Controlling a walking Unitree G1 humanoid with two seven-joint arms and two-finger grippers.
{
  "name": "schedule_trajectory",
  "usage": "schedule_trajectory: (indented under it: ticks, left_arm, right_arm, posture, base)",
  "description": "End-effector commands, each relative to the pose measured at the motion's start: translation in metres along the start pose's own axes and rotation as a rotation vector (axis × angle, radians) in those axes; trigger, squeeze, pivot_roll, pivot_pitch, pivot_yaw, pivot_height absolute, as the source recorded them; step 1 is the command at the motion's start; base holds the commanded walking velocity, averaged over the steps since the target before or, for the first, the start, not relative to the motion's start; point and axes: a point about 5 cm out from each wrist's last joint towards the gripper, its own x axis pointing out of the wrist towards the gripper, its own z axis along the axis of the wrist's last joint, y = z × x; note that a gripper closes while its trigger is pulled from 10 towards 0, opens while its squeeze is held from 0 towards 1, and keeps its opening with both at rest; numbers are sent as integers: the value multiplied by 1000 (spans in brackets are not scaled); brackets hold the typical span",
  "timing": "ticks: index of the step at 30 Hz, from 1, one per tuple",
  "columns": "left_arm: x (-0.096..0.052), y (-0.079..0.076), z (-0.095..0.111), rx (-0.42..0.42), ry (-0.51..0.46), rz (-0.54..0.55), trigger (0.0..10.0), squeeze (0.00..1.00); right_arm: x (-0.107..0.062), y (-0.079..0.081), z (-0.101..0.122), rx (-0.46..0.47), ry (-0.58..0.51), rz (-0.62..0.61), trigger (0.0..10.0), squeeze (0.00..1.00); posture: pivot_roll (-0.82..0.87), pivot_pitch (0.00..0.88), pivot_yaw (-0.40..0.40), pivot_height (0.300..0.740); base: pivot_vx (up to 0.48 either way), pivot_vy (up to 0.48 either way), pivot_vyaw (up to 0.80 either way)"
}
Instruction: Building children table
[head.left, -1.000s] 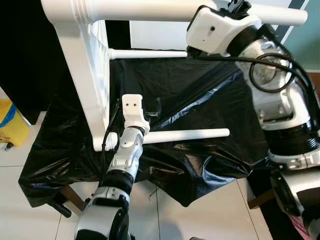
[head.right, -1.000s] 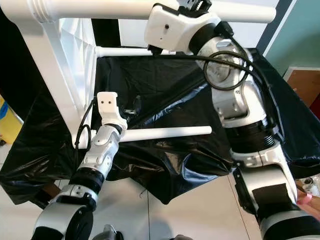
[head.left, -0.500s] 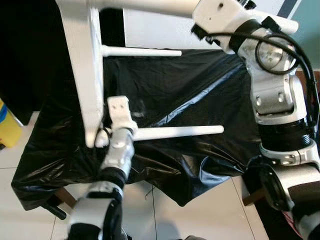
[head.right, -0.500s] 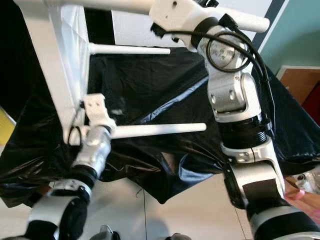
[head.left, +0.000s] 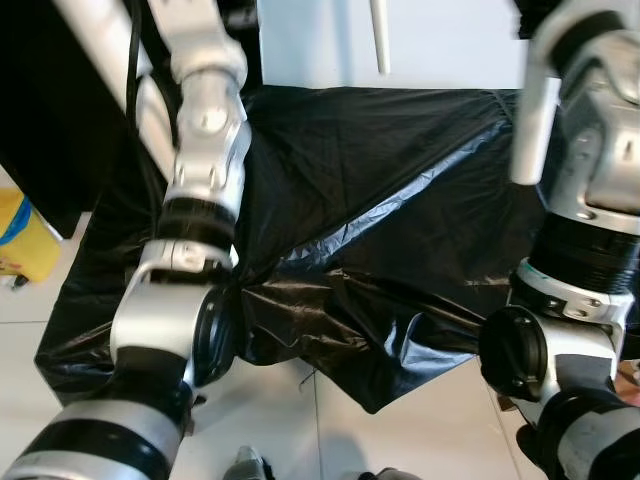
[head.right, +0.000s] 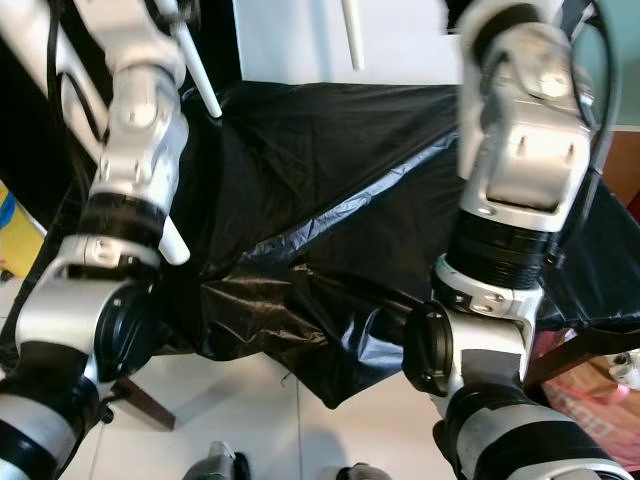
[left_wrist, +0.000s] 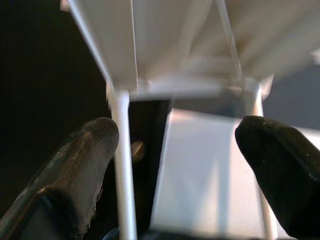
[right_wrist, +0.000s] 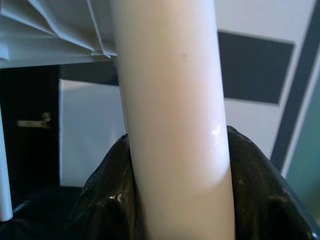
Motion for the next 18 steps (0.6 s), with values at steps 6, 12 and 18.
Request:
schedule_trajectory:
  ticks: [6,12,18]
  left_arm:
    - [-4,-41,15,-31,-32,-217,10000,0]
    - [-14,-51,6,-41,19,-281,10000,0]
    - [-30,-59,-10,-55,94,-352,10000,0]
  right_arm:
    - [-30,-16,-30,-46,24,-96,10000,0]
    - [-47,-12,-61,-64,88,-66,10000,0]
    - [-57,-5,-86,-66,124,-27,10000,0]
  posture:
    - [-95,58,-30,740]
    - [-77,70,-33,740]
    - [-54,80,-39,740]
  base:
    - [0,0,0]
    - [0,0,0]
    - [0,0,0]
